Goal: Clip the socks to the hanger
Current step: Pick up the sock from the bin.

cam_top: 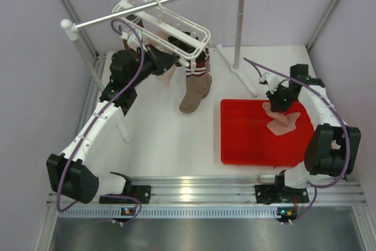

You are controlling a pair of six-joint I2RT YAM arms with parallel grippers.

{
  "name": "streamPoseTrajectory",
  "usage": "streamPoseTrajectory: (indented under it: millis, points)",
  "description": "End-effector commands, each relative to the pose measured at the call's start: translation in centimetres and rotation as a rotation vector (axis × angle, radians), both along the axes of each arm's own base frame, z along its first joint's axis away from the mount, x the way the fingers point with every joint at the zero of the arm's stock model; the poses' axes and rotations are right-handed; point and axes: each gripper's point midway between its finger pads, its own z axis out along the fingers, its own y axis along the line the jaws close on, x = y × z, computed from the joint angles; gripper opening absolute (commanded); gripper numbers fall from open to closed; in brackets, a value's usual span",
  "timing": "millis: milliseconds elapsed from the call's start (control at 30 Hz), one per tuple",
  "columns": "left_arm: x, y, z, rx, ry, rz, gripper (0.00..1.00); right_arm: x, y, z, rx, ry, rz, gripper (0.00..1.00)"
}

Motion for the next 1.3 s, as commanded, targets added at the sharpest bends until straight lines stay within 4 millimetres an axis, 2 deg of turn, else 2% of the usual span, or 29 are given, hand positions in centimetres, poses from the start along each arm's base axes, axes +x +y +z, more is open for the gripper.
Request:
streamPoseTrajectory:
  millis: [0, 33, 67, 100, 133, 167, 233, 300, 333, 400, 433, 533, 633, 667, 733, 767, 800, 833, 867, 933, 1000, 1067, 1100, 1167, 1200, 1267]
  points:
    - [-0.6, 0.2, 1.2, -0.002, -0.032, -0.007, 0.0, 0.0, 4.0, 0.5, -0.005, -0.003, -0.016, 0.0]
    - [-0.7, 0.3, 1.2, 0.001, -0.034, -0.006, 0.0, -0.2, 5.1, -0.1, -0.009, -0.001, -0.008, 0.0]
    - [-0.6, 0.3, 1.1, 0.005, -0.034, -0.006, 0.0, -0.6, 7.2, -0.6, 0.002, 0.014, 0.005, 0.04]
    - [-0.7, 0.3, 1.1, 0.006, -0.032, -0.003, 0.0, -0.9, 8.0, -0.9, 0.004, 0.017, 0.013, 0.19]
    - [-0.8, 0.4, 1.2, 0.008, -0.033, -0.002, 0.0, -1.2, 9.0, -1.5, 0.013, 0.019, 0.024, 0.22]
    - [-0.7, 0.4, 1.2, 0.012, -0.033, -0.001, 0.0, -1.8, 10.9, -1.5, 0.033, 0.024, 0.047, 0.23]
    - [-0.7, 0.5, 1.2, 0.015, -0.032, 0.002, 0.0, -2.9, 13.1, -1.3, 0.082, 0.034, 0.086, 0.22]
    - [-0.7, 0.6, 1.2, 0.02, -0.032, 0.005, 0.0, -5.0, 15.8, -1.0, 0.138, 0.089, 0.159, 0.27]
    - [-0.8, 0.6, 1.1, 0.02, -0.03, 0.004, 0.0, -6.2, 17.4, -0.1, 0.207, 0.117, 0.216, 0.27]
    - [-0.8, 0.6, 1.0, 0.019, -0.025, 0.002, 0.0, -8.2, 18.6, 0.7, 0.244, 0.149, 0.311, 0.28]
    - [-0.8, 0.6, 0.9, 0.016, -0.023, 0.001, 0.0, -8.3, 18.8, 1.4, 0.261, 0.131, 0.327, 0.29]
    - [-0.8, 0.5, 1.0, 0.012, -0.027, -0.002, 0.0, -6.9, 17.4, 2.3, 0.231, 0.042, 0.345, 0.32]
    - [-0.8, 0.4, 0.8, 0.013, -0.022, -0.007, 0.0, -5.0, 14.3, 2.4, 0.145, -0.075, 0.451, 0.42]
    - [-0.9, 0.4, 0.9, 0.011, -0.024, -0.012, 0.0, -3.7, 12.4, 2.5, 0.103, -0.146, 0.51, 0.47]
    - [-0.9, 0.4, 1.1, 0.007, -0.029, -0.013, 0.0, -3.5, 10.8, 2.4, 0.119, -0.176, 0.585, 0.52]
    - [-0.9, 0.4, 1.0, 0.01, -0.027, -0.013, 0.0, -2.7, 9.0, 2.2, 0.081, -0.22, 0.649, 0.54]
    - [-0.9, 0.4, 1.0, 0.008, -0.027, -0.012, 0.0, -3.1, 8.8, 1.7, 0.077, -0.201, 0.705, 0.55]
    - [-0.9, 0.5, 1.0, 0.009, -0.028, -0.01, 0.0, -3.2, 7.0, 0.8, 0.067, -0.154, 0.747, 0.56]
    - [-0.9, 0.5, 0.9, 0.01, -0.027, -0.01, 0.0, -3.5, 6.6, 0.4, 0.074, -0.123, 0.765, 0.6]
    - [-0.9, 0.6, 0.9, 0.009, -0.028, -0.006, 0.0, -3.5, 6.3, -0.5, 0.107, -0.075, 0.787, 0.61]
    - [-0.9, 0.7, 0.9, 0.009, -0.028, -0.001, 0.0, -4.4, 6.2, -1.4, 0.129, -0.04, 0.808, 0.62]
    - [-0.9, 0.9, 0.8, 0.012, -0.025, 0.004, 0.0, -4.8, 6.3, -2.0, 0.125, -0.049, 0.829, 0.64]
    - [-0.9, 1.0, 0.8, 0.013, -0.024, 0.005, 0.0, -5.5, 6.3, -3.0, 0.128, -0.034, 0.831, 0.65]
    - [-0.9, 1.0, 0.8, 0.012, -0.023, 0.004, 0.0, -5.4, 6.2, -3.9, 0.086, -0.044, 0.834, 0.67]
    - [-0.9, 1.0, 0.7, 0.014, -0.021, 0.002, 0.0, -6.0, 6.1, -4.7, 0.081, -0.022, 0.839, 0.67]
    - [-0.8, 1.0, 0.7, 0.014, -0.023, 0.001, 0.0, -6.1, 6.3, -5.1, 0.085, -0.006, 0.827, 0.67]
